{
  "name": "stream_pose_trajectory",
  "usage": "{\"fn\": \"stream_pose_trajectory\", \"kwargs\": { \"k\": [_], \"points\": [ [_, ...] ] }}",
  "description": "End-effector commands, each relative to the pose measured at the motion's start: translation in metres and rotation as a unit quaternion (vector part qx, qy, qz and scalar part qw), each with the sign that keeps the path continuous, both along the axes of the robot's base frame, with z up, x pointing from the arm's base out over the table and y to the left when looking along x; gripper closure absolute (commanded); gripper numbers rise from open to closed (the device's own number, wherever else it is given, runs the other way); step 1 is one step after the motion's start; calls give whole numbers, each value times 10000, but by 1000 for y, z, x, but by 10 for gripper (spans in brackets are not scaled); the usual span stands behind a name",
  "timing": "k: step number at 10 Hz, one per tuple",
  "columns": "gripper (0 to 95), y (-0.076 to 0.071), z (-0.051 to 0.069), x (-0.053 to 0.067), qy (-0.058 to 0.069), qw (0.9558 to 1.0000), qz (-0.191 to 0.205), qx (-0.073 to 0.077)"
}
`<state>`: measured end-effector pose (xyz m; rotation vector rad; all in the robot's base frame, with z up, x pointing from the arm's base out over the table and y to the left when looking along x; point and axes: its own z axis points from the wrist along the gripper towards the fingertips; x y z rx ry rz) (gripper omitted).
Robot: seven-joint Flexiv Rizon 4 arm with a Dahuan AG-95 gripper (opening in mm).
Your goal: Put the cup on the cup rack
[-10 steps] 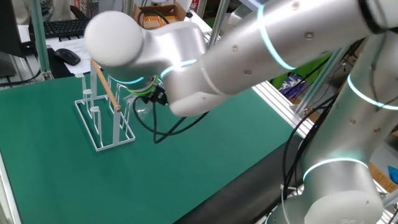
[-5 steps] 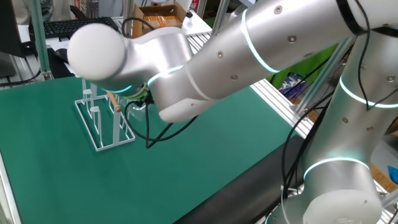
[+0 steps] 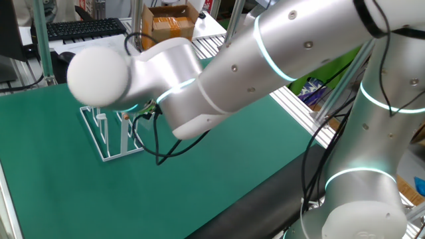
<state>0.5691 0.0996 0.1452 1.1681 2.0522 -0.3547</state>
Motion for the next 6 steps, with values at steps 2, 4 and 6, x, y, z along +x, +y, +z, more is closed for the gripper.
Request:
{"fn": "stream_pose_trajectory", "kwargs": {
  "k": [2, 4, 6],
  "points": [
    [950, 1, 0, 0, -107, 9997, 19, -223],
    [950, 3, -2, 0, -137, 9995, 20, -293],
    [950, 5, -3, 0, -137, 9995, 50, -297]
  ]
}}
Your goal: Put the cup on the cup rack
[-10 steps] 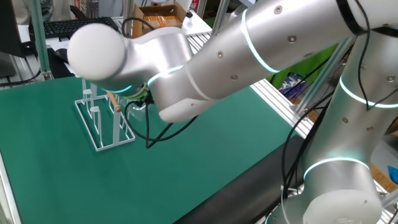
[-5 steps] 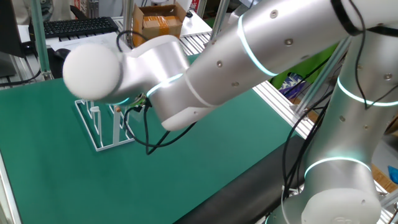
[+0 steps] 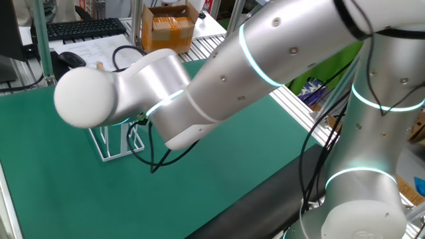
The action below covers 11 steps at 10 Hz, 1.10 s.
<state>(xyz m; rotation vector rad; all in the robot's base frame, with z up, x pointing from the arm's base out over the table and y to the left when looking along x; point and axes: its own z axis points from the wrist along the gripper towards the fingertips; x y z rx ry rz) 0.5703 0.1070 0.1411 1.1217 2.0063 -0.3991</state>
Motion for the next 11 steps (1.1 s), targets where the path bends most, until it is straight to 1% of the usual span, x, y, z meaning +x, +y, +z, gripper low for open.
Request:
{"fn": "stream_pose_trajectory", "kwargs": {
  "k": [1, 2, 4, 5, 7, 9, 11],
  "points": [
    [760, -2, 1, -1, 2, 10000, 38, 15],
    [570, -2, 1, -1, 17, 10000, 55, 2],
    [570, -2, 1, -2, 26, 10000, 64, -10],
    [380, -2, 1, -2, 25, 10000, 61, -15],
    [380, -2, 2, -2, 44, 9999, 79, -47],
    [380, -3, 2, -2, 84, 9998, 103, -133],
    [380, -3, 3, -2, 102, 9998, 116, -147]
  ]
}}
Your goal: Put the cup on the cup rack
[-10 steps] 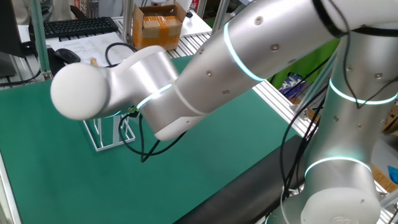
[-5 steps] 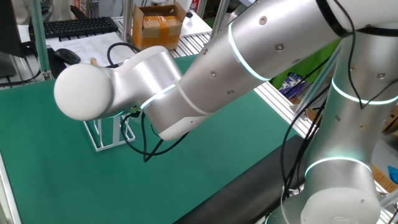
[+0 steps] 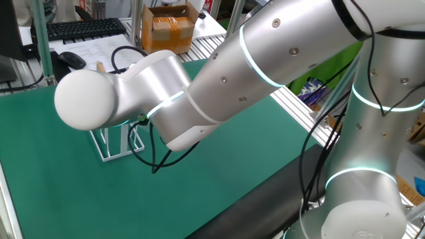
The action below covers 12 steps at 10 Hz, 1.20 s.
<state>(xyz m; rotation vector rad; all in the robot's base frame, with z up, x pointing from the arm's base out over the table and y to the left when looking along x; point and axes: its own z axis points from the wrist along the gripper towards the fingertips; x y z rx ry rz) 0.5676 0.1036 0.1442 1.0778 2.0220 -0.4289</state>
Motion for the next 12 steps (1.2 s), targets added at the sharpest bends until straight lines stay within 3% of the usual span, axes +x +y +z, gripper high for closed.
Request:
{"fn": "stream_pose_trajectory", "kwargs": {
  "k": [1, 5, 6, 12],
  "points": [
    [190, 1, 0, 0, 7, 10000, -1, 4],
    [190, 0, 0, 0, 52, 10000, 29, -10],
    [0, 0, 2, -1, 104, 9999, 72, -16],
    [0, -2, 6, -6, 206, 9996, 161, -66]
  ]
}}
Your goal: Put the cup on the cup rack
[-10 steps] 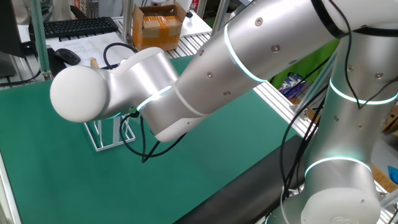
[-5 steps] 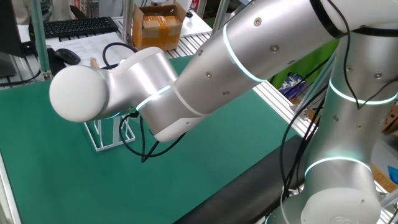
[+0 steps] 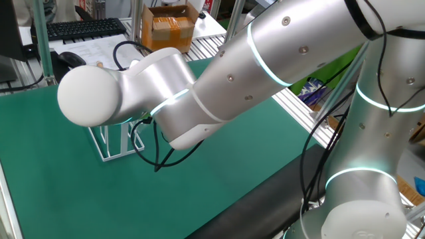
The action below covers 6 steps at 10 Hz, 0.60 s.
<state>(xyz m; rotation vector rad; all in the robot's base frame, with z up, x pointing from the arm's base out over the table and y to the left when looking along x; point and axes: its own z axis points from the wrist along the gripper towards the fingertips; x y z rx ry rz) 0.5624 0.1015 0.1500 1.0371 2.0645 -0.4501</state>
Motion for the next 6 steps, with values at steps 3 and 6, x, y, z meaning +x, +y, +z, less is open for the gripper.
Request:
{"fn": "stream_pose_trajectory", "kwargs": {
  "k": [3, 6],
  "points": [
    [0, -4, 5, -5, 128, 9998, 128, -47],
    [190, -10, 15, -12, 263, 9993, 227, 136]
  ]
}}
